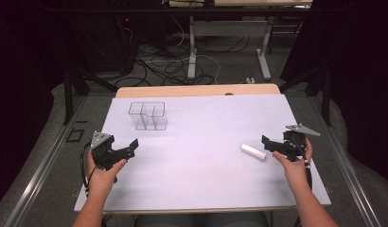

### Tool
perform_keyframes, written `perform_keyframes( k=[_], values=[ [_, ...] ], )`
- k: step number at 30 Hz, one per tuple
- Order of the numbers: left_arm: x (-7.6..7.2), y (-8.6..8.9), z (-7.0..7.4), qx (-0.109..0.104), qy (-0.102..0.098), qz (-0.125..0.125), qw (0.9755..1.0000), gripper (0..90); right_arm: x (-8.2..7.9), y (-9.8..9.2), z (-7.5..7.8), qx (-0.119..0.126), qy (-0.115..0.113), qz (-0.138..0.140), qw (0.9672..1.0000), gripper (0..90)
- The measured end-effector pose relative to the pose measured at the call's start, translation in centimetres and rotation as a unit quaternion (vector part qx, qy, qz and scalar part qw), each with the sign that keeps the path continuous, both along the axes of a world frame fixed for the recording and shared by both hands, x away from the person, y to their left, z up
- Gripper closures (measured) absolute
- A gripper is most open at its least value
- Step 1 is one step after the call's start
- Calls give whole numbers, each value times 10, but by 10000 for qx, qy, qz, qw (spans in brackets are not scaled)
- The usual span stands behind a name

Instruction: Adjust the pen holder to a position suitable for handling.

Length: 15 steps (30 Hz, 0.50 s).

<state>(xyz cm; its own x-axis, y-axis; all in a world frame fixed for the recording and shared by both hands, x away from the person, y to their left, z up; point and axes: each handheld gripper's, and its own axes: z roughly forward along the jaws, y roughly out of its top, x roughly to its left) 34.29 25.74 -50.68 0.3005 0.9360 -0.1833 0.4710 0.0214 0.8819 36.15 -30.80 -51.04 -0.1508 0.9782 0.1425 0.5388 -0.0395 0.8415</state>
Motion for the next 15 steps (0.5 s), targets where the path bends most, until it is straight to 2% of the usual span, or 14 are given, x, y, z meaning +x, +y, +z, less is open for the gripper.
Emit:
perform_keyframes(
  k=[1,3,9,14,15],
  values=[
    [0,0,0,0,0,0,10000,4,0,1,-1,48,46,-16,10000,0],
    [1,0,0,-32,6,-35,10000,4,0,0,-3,-32,88,15,10000,0],
    [3,-2,2,-57,0,-66,10000,3,0,-2,-2,48,74,-51,9999,5],
    [10,-2,10,112,-4,47,9999,32,1,1,-3,136,137,-56,9998,11],
    [13,-2,12,146,-6,72,9999,43,1,0,-3,84,98,-29,9999,13]
  ],
)
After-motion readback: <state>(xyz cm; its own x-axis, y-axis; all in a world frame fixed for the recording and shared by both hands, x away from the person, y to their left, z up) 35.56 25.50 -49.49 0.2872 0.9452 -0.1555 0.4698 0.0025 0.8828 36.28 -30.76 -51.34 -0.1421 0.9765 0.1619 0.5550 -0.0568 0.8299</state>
